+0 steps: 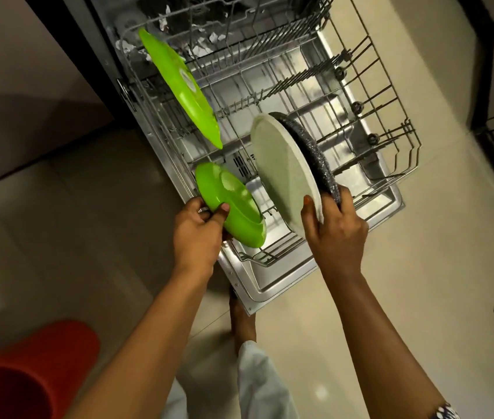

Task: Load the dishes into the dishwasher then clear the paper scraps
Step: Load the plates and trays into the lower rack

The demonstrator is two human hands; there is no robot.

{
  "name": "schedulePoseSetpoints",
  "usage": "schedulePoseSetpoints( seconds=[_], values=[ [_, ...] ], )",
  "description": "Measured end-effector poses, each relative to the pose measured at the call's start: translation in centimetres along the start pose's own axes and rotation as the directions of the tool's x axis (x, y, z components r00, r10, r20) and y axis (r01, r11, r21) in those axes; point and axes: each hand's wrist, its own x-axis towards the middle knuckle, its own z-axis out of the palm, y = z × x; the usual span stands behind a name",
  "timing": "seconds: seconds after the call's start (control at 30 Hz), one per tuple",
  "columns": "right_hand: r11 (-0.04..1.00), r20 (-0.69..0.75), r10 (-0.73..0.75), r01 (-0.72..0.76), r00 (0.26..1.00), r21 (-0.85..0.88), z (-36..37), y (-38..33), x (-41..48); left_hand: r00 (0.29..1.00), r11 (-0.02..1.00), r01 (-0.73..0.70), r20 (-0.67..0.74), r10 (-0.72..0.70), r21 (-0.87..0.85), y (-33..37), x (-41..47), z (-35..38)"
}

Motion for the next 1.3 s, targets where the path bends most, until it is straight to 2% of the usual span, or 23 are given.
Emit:
schedulePoseSetpoints(
  seconds=[0.1,0.3,0.57,0.7,0.9,1.07,1.23,1.3],
  values=[
    [0.998,0.010,0.014,-0.015,1.000,0.056,-0.3,0.6,0.4,0.999,0.999,0.046,0.021,-0.046,-0.025,0.3,-0.4,0.9],
    [0.994,-0.033,0.072,-0.069,0.997,0.081,-1.0,1.7,0.4,0.999,1.000,0.011,-0.029,-0.012,-0.017,0.3,-1.2,0.9],
    [0.986,-0.015,0.119,-0.116,0.993,0.119,-0.9,2.6,0.5,0.999,0.993,-0.049,-0.009,0.050,0.109,0.0,-1.8,1.9],
    [0.984,-0.009,0.113,-0.110,0.994,0.138,-0.8,3.1,0.8,0.998,0.996,-0.034,-0.043,0.038,0.084,-0.3,-2.1,1.7],
    [0.980,0.005,0.126,-0.125,0.992,0.153,-0.8,4.0,0.7,0.981,0.984,-0.175,-0.087,0.174,-0.009,1.1,-3.8,0.7],
    [0.975,0.020,0.142,-0.144,0.990,0.167,-0.7,4.5,0.8,0.994,0.992,-0.086,-0.056,0.091,0.087,-0.6,-1.8,1.2],
    [0.975,0.036,0.124,-0.129,0.992,0.179,-0.5,4.7,0.8,0.993,0.984,-0.040,-0.105,0.059,0.172,-2.0,-0.2,2.4],
    [0.975,0.039,0.122,-0.127,0.992,0.183,-0.5,4.7,0.8,0.993,0.965,-0.017,-0.111,0.047,0.262,-2.9,0.0,2.5]
  ],
)
